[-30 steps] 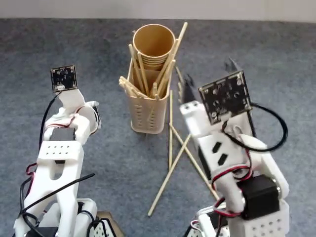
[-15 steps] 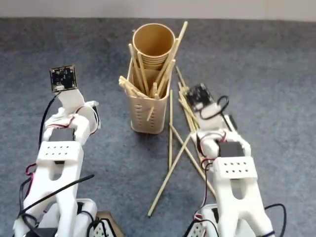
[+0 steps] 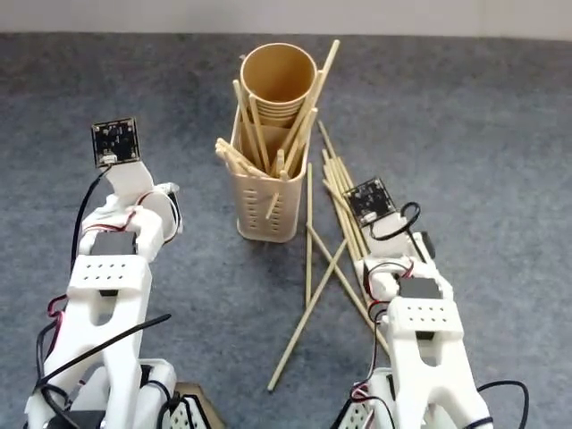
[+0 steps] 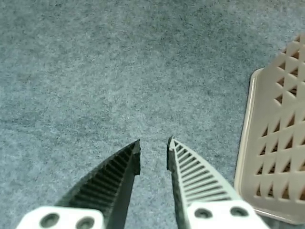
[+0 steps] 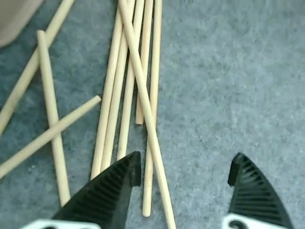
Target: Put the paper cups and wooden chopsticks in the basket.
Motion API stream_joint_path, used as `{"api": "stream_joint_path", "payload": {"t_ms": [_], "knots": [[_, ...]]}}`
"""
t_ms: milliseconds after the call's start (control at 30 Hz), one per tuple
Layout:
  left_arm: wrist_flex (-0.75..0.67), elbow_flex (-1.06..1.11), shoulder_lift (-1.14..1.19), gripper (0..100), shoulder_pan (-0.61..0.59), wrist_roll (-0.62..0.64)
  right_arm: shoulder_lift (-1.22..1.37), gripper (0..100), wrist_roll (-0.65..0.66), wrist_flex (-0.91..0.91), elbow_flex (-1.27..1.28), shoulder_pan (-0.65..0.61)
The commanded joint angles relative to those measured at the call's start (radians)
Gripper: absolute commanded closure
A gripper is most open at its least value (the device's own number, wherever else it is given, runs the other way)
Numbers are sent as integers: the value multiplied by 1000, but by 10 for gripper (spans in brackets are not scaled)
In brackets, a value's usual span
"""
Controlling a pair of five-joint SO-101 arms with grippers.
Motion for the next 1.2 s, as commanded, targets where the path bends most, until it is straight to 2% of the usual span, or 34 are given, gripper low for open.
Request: {"api": "stream_joint_path", "payload": {"t_ms": [0,167,367,567,633,733,867,1000,1167], "knots": [[-14,-2,-15,892,16,-2,70,706,14,-13,-21,-4],[-14,-2,-15,892,16,-2,288,706,-8,7,-191,-7],[-14,-2,-15,892,16,-2,417,712,-9,5,-288,-13],[-14,-2,-15,892,16,-2,527,864,-5,4,-295,-36],[-14,-2,-15,892,16,0,564,883,26,4,-295,-58],[-14,-2,-15,892,16,0,588,893,34,-16,-295,-64],[-14,-2,-15,892,16,0,587,995,34,-27,-295,-48],[-14,-2,-15,892,16,0,585,994,32,-25,-314,-24],[-14,-2,-15,892,16,0,533,994,-74,68,-440,28]]}}
